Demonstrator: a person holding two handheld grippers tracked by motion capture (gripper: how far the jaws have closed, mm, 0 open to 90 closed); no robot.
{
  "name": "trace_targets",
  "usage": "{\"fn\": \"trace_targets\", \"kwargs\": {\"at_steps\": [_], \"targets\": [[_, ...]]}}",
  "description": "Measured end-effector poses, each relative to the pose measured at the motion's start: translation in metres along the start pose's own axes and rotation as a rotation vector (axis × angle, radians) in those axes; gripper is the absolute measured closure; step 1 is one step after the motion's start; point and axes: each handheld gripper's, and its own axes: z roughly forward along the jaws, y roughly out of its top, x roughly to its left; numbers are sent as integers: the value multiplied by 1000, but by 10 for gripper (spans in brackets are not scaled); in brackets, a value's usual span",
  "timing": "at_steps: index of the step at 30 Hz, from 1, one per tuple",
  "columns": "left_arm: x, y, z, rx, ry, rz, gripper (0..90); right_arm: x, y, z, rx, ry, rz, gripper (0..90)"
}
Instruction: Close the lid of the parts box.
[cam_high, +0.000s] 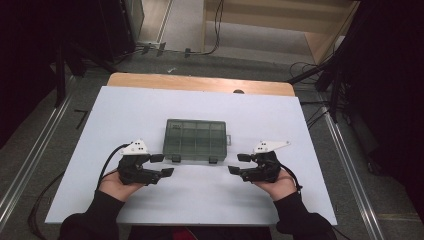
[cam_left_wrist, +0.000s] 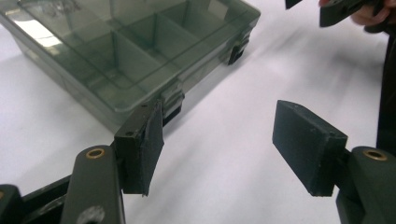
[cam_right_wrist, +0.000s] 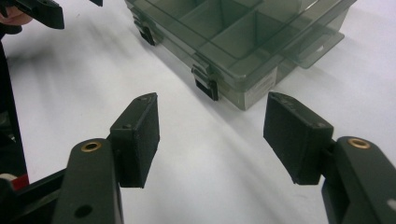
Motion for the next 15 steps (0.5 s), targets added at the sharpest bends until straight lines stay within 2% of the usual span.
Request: {"fn": "trace_targets", "kwargs": {"at_steps": [3,6,15], "targets": [[1,-5,1,10,-10,-12,337,0,-3,-1,3,-2,2,348],[2,-8,1,21,-28,-32,299,-1,-6,-2,2,-4,1,347],[2,-16,-5,25,-19,-36,300,-3,-18,-8,-7,-1,-1,347]]}}
